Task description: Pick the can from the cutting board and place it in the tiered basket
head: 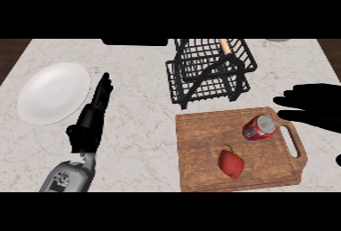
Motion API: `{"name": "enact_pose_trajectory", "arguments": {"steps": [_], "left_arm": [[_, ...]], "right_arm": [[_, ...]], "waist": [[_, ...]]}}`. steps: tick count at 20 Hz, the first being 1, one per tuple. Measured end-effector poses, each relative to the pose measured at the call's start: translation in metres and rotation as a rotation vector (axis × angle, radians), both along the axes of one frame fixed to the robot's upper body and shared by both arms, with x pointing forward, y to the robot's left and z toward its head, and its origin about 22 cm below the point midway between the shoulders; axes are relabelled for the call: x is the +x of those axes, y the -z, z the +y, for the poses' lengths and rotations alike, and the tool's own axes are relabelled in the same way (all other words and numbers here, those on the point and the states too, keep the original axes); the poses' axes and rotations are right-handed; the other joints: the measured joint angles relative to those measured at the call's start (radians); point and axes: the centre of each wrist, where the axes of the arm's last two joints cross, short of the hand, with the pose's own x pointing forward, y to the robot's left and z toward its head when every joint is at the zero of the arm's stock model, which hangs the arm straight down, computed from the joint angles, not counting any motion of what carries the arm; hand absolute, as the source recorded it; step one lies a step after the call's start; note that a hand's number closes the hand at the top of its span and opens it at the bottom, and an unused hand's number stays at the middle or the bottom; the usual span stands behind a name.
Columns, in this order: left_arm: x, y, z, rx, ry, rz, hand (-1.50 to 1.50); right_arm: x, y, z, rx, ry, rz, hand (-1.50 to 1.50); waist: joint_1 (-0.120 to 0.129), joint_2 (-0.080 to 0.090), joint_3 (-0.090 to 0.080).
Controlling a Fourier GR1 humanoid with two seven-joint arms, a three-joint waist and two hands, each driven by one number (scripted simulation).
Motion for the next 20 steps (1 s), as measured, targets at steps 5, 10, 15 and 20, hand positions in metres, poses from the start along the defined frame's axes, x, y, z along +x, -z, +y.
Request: {"name": "enact_pose_trajectory", "arguments": {"steps": [5,10,15,20], "left_arm": [[0.000,0.002,0.001,0.001,0.001,0.003,0.00],[-0.002,0.000,-0.002,0.002,-0.006,0.003,0.00],[-0.001,0.004,-0.001,0.005,-0.015,0.014,0.00],[0.002,0.009,0.005,0.006,-0.017,0.016,0.00]], "right_arm": [[0.010,0.023,0.005,-0.012,-0.017,-0.066,-1.50],[0.034,0.059,-0.019,-0.031,-0.009,-0.104,-1.50],[0.059,0.090,-0.039,-0.043,-0.021,-0.095,-1.50],[0.078,0.114,-0.051,-0.059,-0.043,-0.076,-1.50]], "waist": [[0.001,0.001,-0.001],[-0.009,-0.004,-0.004],[-0.013,-0.007,-0.005],[-0.017,-0.008,-0.006]]}}
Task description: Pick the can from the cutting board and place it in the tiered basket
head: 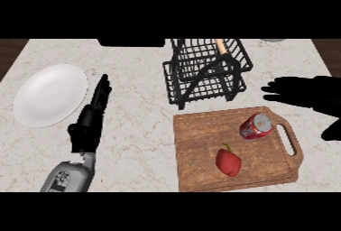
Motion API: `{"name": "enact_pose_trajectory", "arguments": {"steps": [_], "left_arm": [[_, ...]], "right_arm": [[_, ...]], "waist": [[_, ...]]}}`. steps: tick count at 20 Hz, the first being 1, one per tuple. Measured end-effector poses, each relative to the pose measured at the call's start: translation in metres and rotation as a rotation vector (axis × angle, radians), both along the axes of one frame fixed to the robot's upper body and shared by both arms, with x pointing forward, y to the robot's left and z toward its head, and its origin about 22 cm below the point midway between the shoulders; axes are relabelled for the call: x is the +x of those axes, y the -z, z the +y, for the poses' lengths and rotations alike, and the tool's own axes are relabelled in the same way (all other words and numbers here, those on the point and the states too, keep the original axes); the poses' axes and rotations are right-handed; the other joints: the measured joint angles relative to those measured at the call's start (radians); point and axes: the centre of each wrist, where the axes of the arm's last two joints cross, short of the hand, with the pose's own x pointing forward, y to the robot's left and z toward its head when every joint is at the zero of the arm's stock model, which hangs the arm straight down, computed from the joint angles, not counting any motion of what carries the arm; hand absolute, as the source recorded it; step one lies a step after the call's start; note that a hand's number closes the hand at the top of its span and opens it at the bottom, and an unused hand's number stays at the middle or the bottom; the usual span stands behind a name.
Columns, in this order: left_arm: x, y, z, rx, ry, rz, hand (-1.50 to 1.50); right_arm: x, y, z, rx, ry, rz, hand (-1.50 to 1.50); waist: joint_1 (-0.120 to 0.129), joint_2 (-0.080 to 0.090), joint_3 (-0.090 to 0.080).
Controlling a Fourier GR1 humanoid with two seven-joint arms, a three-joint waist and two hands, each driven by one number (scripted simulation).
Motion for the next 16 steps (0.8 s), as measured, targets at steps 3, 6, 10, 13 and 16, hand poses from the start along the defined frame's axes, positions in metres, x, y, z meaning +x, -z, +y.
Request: {"name": "enact_pose_trajectory", "arguments": {"steps": [3,6,10,13,16], "left_arm": [[0.000,-0.001,0.003,0.009,-0.006,0.000,0.00],[0.000,-0.001,0.004,0.000,-0.007,0.000,0.00],[-0.002,-0.005,0.006,0.001,-0.007,-0.003,0.00],[-0.004,-0.002,0.006,0.003,-0.015,-0.005,0.00],[-0.006,0.000,0.004,0.002,-0.016,-0.006,0.00]], "right_arm": [[0.007,0.010,0.000,0.001,-0.022,0.010,-1.50],[0.011,0.018,0.006,0.003,-0.043,0.022,-1.50],[0.016,0.028,0.012,-0.001,-0.057,0.034,-1.50],[0.016,0.030,0.018,-0.004,-0.069,0.046,-1.50],[0.018,0.034,0.020,-0.007,-0.068,0.057,-1.50]], "waist": [[-0.003,-0.002,0.000],[-0.007,-0.003,0.000],[-0.009,-0.005,-0.001],[-0.013,-0.006,-0.001],[-0.014,-0.006,-0.001]]}}
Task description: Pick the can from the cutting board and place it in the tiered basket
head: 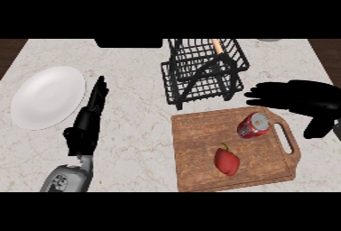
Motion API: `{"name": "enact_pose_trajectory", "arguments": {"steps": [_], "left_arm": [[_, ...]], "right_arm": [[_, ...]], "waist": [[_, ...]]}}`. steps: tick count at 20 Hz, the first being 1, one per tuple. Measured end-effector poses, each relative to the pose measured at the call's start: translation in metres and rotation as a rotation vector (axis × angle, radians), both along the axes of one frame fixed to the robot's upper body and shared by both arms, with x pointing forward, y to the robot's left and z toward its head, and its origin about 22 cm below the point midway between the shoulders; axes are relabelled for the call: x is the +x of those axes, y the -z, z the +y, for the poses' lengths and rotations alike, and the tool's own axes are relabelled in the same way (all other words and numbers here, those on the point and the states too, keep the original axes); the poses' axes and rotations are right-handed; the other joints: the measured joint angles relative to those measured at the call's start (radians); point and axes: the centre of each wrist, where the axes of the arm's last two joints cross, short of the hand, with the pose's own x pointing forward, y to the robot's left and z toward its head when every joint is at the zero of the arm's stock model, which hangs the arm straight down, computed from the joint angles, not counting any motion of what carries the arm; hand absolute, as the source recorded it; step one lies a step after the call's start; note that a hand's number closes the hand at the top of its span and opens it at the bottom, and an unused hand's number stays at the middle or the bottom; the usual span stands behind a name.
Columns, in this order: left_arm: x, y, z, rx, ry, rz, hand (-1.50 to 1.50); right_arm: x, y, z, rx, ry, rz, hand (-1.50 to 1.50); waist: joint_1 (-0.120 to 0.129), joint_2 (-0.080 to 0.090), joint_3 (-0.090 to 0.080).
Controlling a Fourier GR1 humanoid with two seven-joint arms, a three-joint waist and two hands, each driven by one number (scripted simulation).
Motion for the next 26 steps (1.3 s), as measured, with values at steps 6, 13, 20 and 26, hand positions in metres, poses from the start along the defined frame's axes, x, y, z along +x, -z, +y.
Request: {"name": "enact_pose_trajectory", "arguments": {"steps": [6,13,20,26], "left_arm": [[0.004,-0.001,-0.003,-0.001,0.003,0.007,0.00],[0.005,-0.002,-0.001,-0.004,0.004,0.007,0.00],[0.001,-0.003,0.002,0.002,0.006,0.011,0.00],[0.000,-0.005,0.000,-0.002,-0.001,0.008,0.00]], "right_arm": [[0.003,0.007,0.013,-0.027,-0.001,0.014,-1.50],[0.004,0.027,0.021,-0.030,-0.001,0.037,-1.50],[0.002,0.045,0.032,-0.023,-0.005,0.058,-1.50],[0.005,0.059,0.033,-0.011,0.001,0.076,-1.50]], "waist": [[-0.001,0.000,0.000],[-0.003,-0.001,0.000],[-0.003,-0.001,0.000],[-0.003,-0.001,0.000]]}}
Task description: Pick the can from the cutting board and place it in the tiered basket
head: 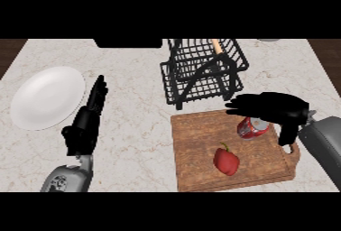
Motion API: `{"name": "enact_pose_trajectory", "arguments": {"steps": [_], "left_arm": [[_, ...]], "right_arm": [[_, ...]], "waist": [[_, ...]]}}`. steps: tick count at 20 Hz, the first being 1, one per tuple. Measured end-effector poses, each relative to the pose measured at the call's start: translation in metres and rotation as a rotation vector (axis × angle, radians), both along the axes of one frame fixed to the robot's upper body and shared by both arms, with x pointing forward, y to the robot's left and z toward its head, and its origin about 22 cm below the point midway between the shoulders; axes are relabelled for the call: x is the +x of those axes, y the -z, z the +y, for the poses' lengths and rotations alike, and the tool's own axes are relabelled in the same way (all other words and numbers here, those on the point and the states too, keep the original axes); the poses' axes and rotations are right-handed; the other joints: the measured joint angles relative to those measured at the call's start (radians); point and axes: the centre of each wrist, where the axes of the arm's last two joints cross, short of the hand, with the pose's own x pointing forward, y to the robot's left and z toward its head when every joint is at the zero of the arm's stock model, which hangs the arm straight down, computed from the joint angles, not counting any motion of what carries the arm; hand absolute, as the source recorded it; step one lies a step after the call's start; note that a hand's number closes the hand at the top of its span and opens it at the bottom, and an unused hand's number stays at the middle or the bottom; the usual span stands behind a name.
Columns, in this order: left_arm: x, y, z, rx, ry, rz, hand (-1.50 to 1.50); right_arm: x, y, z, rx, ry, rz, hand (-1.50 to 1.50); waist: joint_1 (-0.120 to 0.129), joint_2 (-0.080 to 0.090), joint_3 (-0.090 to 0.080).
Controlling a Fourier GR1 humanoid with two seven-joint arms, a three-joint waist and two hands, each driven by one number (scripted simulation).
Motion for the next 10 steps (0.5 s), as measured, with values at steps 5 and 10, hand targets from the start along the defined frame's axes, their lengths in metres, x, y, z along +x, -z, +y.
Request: {"name": "enact_pose_trajectory", "arguments": {"steps": [5,10], "left_arm": [[0.002,0.007,-0.004,-0.002,-0.002,-0.002,0.00],[-0.001,0.006,-0.001,-0.002,-0.005,0.002,0.00]], "right_arm": [[-0.007,0.014,-0.005,0.024,0.010,0.023,-1.50],[-0.004,0.017,-0.002,0.082,0.026,0.001,1.50]], "waist": [[-0.002,0.000,0.000],[-0.001,0.000,0.000]]}}
